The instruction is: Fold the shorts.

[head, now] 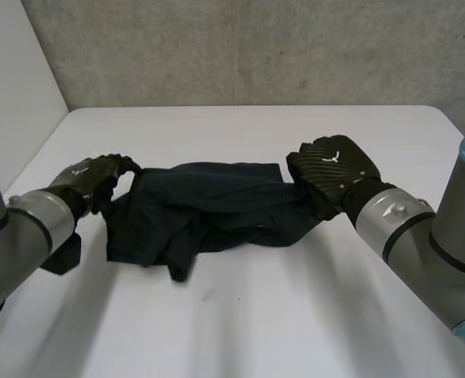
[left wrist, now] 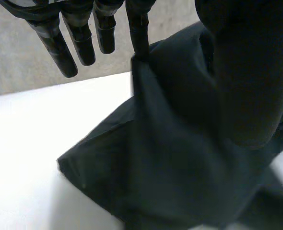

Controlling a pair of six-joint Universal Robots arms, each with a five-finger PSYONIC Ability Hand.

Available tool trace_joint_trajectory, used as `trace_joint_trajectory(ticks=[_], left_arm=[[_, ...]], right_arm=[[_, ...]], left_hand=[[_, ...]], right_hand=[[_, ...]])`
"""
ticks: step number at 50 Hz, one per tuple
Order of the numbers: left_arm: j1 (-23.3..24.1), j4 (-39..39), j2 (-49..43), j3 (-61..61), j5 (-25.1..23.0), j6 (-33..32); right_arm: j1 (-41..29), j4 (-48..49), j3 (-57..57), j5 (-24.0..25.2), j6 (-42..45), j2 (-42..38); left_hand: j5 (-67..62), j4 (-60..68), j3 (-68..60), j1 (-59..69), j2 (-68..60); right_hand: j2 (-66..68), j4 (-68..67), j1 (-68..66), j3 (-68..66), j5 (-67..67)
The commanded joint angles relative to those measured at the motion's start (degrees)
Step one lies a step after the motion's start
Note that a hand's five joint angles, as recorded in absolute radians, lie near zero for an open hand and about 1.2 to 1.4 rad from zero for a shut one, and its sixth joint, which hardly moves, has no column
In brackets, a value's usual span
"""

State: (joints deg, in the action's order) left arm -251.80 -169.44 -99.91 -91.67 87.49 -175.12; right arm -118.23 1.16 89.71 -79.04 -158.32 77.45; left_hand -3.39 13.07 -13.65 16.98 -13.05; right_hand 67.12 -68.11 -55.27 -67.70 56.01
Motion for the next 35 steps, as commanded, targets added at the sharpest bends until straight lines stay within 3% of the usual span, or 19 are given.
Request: trace_joint_trajectory(ticks=[1,10,21,25,29,35], left_arm=[[3.42,-0.89,1.74,-1.58,1.27,8.47],[7.63,-0.89,-1.43,1.93,5.14,11.55],[9.13,-0.45,-5.56,0.10,8.21,11.73],[11.23,-1.68,-5.03,-2.02,11.64,11.73],[12.91,-5.19,-4.94,-4.38,18.22,10.85],[13.17,-7.57,-3.19,-8.69,20.70,10.15]], right_arm=[[-0.16,0.07,1.43,0.47,0.47,2.88],[-0.25,0.07,2.22,0.38,0.64,4.64],[0.02,0.06,2.31,-1.20,0.12,4.12],[0.02,0.07,2.22,-2.77,0.03,3.85],[0.02,0.07,1.61,-5.32,0.03,3.15],[0.19,0.07,1.34,-6.39,-0.06,2.80]], left_hand=[[0.99,-0.67,1.25,-4.58,0.65],[0.31,0.00,0.57,-3.91,-0.03],[0.65,-0.33,0.91,-4.25,0.31],[0.65,-0.33,0.91,-4.25,0.31],[0.32,0.00,0.57,-3.91,-0.03],[0.15,0.17,0.40,-3.74,-0.20]], right_hand=[[12.88,-11.89,-24.73,-12.30,13.99],[12.88,-11.89,-24.73,-12.30,13.99],[12.88,-11.89,-24.73,-12.30,13.99],[12.88,-11.89,-24.73,-12.30,13.99],[12.88,-11.89,-24.73,-12.30,13.99],[12.88,-11.89,-24.73,-12.30,13.99]])
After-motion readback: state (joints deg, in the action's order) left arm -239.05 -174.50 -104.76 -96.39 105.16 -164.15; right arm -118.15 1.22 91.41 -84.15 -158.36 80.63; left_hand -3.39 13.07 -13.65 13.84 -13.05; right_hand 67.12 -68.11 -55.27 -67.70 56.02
